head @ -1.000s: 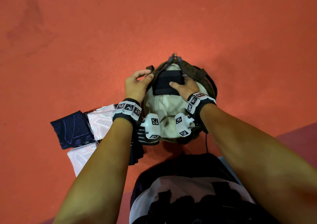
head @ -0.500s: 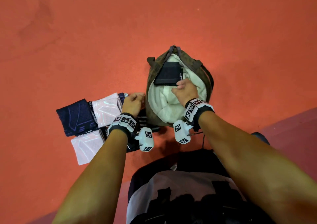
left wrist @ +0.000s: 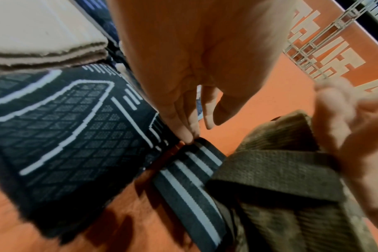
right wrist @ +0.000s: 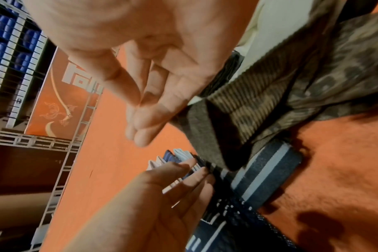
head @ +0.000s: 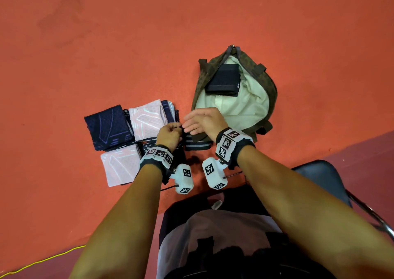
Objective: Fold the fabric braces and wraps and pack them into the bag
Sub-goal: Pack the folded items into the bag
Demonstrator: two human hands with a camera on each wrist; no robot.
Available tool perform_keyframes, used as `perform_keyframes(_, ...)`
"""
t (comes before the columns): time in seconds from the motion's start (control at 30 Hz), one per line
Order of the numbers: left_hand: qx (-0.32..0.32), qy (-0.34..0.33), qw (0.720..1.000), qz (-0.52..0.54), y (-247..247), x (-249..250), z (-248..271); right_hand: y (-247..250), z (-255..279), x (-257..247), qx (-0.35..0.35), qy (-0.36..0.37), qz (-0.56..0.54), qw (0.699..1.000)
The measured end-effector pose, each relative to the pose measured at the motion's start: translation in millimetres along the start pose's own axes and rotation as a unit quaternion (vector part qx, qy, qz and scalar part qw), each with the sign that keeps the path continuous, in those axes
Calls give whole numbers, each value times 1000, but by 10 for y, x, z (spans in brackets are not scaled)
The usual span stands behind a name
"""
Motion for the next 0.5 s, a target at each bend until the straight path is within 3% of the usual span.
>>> perform_keyframes(0.1, -17, 4, 1000, -1, -8, -80, -14, -132, -111, 160, -9, -39, 109, 993)
perform_keyframes(0.2, -42, 18, 999, -6, -73, -127, -63, -75, -173, 239, 36, -43, 279, 959)
perform_keyframes(0.3, -82, 18, 996, -17, -166, -108, -127, 90, -192, 297, 76, -54, 306, 947)
perform_keyframes(0.5, -101, 28, 992, -70, -326, -301, -436, 341, -296, 385, 87, -65, 431, 896)
Point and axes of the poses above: each hand's wrist, its own z-axis away from the middle knuckle, its own y-axis out of the back of the hand, x = y × z, the point moved 5 cm from there along -z, towards the middle knuckle, and after that the axes turned 7 degrees about -z, right-handed, at the moved point
